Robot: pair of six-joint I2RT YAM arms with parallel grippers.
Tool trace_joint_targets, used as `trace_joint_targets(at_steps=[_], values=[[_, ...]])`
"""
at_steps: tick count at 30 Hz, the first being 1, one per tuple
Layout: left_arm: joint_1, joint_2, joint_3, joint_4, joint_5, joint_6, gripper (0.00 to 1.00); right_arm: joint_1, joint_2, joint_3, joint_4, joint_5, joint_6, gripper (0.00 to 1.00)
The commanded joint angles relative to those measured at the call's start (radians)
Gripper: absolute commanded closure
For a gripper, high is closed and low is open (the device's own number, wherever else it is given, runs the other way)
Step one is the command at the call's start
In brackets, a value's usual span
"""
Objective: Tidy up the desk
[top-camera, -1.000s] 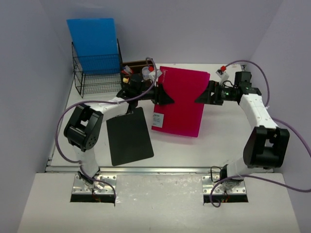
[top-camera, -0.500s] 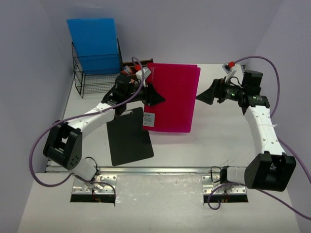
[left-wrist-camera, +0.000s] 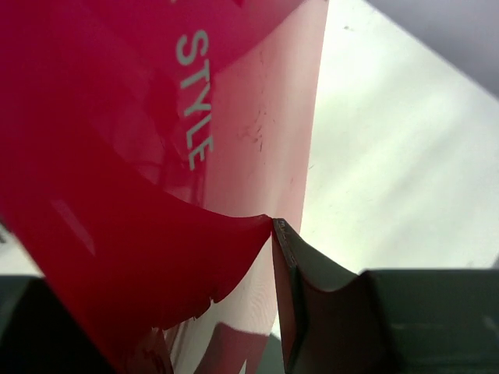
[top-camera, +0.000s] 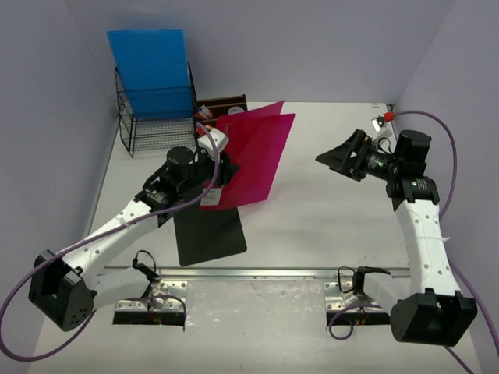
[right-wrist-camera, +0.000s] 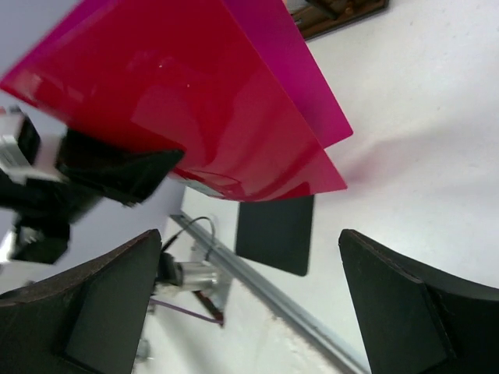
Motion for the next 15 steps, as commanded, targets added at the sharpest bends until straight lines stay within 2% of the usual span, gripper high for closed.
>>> trace_joint_targets(at_steps=[1,6,9,15], values=[[-0.166,-0.130,-0.062,0.066,-0.364,0.248,1.00,0.001,-0.040,0.010,0.074,-0.015,0.277,0.06],[-0.349,-0.169,-0.129,0.110,-0.663,0.507,1.00,0.035,-0.079,-0.006,0.125,-0.015,0.475,0.06],[-0.371,-0.183,-0.159,0.168,-0.697,0.621,1.00,0.114,-0.083,0.010,0.102,0.052,0.538,0.06],[-0.422,-0.184,-0.268,0.421,-0.783,1.026,1.00,0.215,-0.047,0.086,0.026,0.158,0.574,0.06]])
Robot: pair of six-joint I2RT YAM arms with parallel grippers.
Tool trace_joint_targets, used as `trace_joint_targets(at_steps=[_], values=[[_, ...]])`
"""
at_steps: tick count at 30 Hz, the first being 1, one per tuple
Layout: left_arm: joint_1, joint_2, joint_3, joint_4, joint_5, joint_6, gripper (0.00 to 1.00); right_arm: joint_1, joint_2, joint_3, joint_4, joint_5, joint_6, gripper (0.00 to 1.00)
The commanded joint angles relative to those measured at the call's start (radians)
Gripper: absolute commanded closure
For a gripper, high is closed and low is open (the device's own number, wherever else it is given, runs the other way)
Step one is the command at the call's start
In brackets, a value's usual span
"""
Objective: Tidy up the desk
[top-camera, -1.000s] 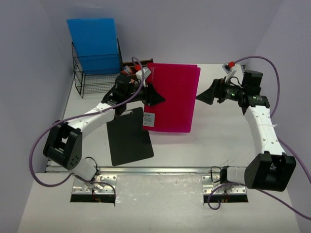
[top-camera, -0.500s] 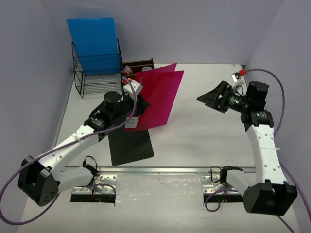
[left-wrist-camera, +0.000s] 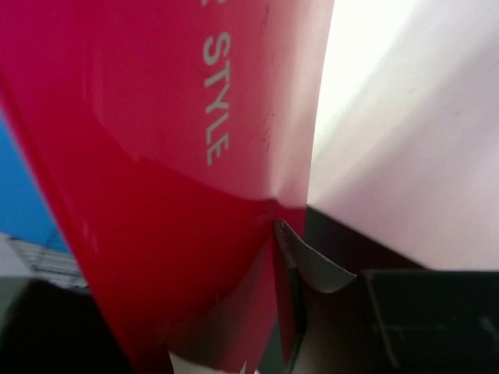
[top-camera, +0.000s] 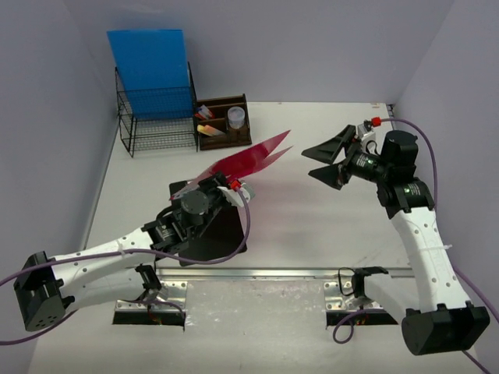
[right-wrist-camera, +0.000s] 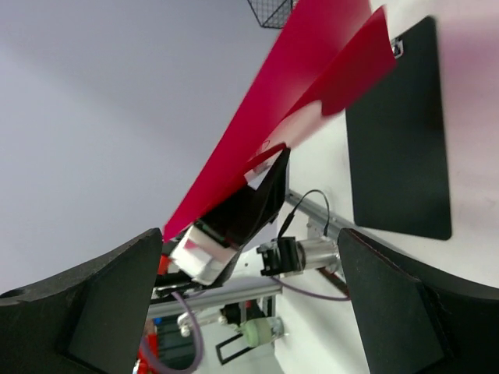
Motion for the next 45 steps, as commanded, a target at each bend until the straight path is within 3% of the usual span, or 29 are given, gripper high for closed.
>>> trace_joint_targets(at_steps=[1,10,24,27,32,36,40,41,44,45], values=[[-0.036,-0.031,-0.056,0.307,-0.124,0.332,1.00,0.033,0.016,0.075,-0.010,0.088,0.081,0.06],[-0.076,0.022,-0.121,0.590,-0.102,0.680,1.00,0.109,0.067,0.031,-0.095,0.114,0.107,0.06],[-0.143,0.085,-0.177,0.726,-0.047,0.874,1.00,0.263,0.229,0.144,0.046,0.098,0.110,0.09],[-0.153,0.089,-0.179,0.741,-0.042,0.895,1.00,0.274,0.257,0.154,0.063,0.101,0.097,0.18],[-0.179,0.094,-0.180,0.741,-0.058,0.897,1.00,0.291,0.307,0.139,0.120,0.100,0.042,0.55],[-0.185,0.083,-0.189,0.731,-0.063,0.883,0.98,0.291,0.307,0.126,0.149,0.090,0.021,0.74],[-0.187,0.080,-0.199,0.729,-0.057,0.883,0.97,0.291,0.301,0.134,0.157,0.086,0.002,1.00],[-0.187,0.080,-0.198,0.729,-0.054,0.882,0.96,0.291,0.304,0.140,0.165,0.079,-0.001,1.00],[-0.187,0.069,-0.190,0.715,-0.066,0.859,0.64,0.290,0.305,0.163,0.206,0.045,-0.050,1.00],[-0.188,0.063,-0.183,0.675,-0.074,0.821,0.58,0.290,0.305,0.172,0.215,0.033,-0.075,1.00]])
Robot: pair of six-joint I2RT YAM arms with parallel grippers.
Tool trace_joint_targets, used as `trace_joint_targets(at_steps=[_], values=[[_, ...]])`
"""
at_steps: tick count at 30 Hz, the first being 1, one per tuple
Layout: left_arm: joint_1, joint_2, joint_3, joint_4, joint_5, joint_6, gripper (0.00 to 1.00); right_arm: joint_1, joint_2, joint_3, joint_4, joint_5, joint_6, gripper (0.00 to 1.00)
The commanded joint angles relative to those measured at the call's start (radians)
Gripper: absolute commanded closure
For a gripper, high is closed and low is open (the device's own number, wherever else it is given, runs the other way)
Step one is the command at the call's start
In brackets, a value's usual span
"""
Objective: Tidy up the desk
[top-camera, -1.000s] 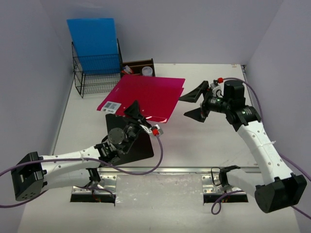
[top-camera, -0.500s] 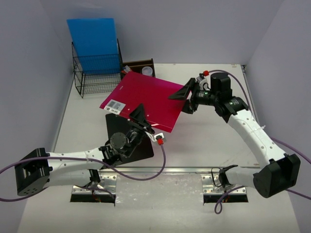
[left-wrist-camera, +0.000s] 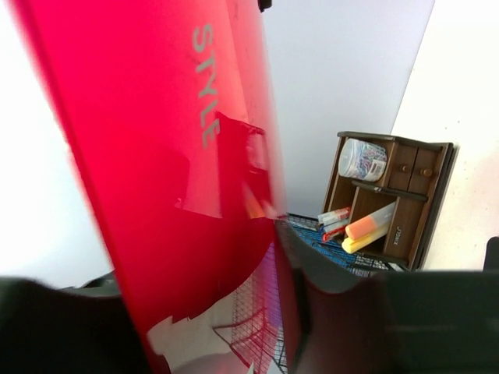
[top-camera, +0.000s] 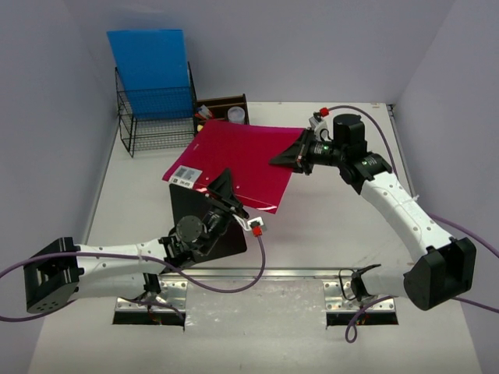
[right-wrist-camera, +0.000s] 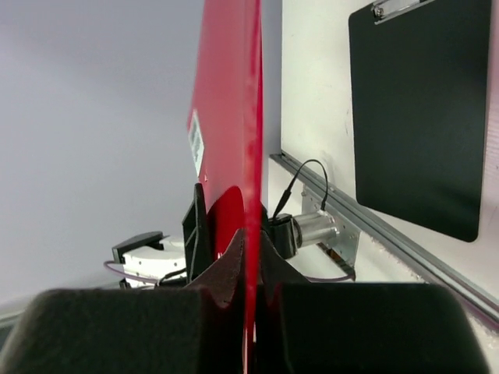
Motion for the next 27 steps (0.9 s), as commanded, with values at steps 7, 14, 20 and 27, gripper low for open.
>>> trace_joint_targets(at_steps=[7,14,20,27], values=[[-0.015,-0.136,0.139,-0.337,-0.051,-0.336,0.21,0.000,-0.040,0.144,0.018,-0.064,-0.344,1.00],[-0.013,-0.284,0.221,-0.644,-0.018,-0.647,0.07,0.000,-0.048,0.282,-0.203,-0.015,-0.674,1.00],[-0.013,-0.447,0.286,-0.852,0.190,-0.842,0.00,0.000,-0.021,0.411,-0.369,0.039,-0.945,1.00],[0.055,-0.465,0.383,-0.935,0.300,-1.032,0.00,0.002,0.003,0.473,-0.512,0.008,-1.273,1.00]])
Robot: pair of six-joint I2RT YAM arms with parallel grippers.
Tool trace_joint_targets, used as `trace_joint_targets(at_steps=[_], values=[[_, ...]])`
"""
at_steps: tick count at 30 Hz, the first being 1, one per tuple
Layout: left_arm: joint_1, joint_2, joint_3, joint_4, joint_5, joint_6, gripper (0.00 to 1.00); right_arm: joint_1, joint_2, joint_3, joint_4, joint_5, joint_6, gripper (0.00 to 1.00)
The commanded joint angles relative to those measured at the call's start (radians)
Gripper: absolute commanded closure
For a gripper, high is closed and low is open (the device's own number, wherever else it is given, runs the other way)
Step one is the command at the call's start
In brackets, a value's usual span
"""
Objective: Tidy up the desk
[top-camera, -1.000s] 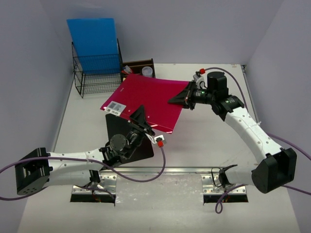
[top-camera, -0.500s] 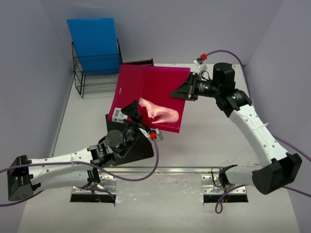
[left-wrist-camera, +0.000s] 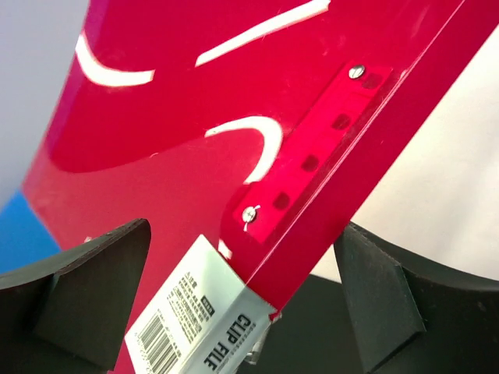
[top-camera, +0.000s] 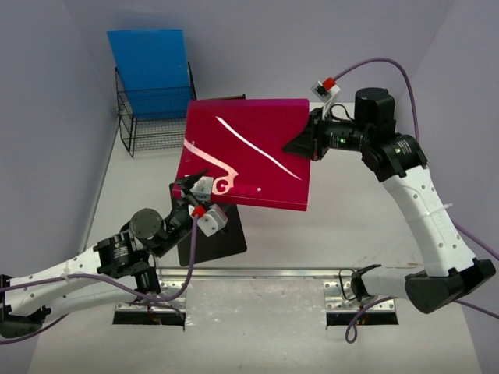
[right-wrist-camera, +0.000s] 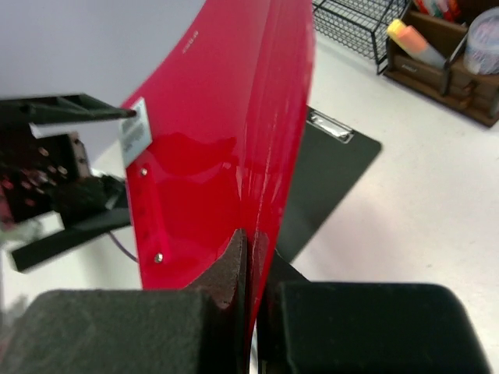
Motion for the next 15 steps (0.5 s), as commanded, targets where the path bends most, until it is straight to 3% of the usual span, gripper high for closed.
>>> trace_joint_targets(at_steps=[1,4,8,12,15], values=[[0.069,0.000,0.115,-0.020,0.111,-0.186,0.00,0.002,0.027,0.071,-0.154,0.000,-0.373,1.00],[0.098,0.021,0.193,-0.063,0.166,-0.246,0.00,0.010,0.041,0.100,-0.207,0.004,-0.501,1.00],[0.111,0.024,0.255,-0.160,0.258,-0.296,0.00,0.013,0.057,0.132,-0.231,0.050,-0.506,1.00],[0.112,-0.017,0.195,-0.243,0.317,-0.265,0.00,0.012,0.041,0.111,-0.150,0.051,-0.430,1.00],[0.111,-0.081,0.128,-0.366,0.471,-0.169,0.00,0.010,0.045,0.125,-0.108,0.064,-0.390,1.00]])
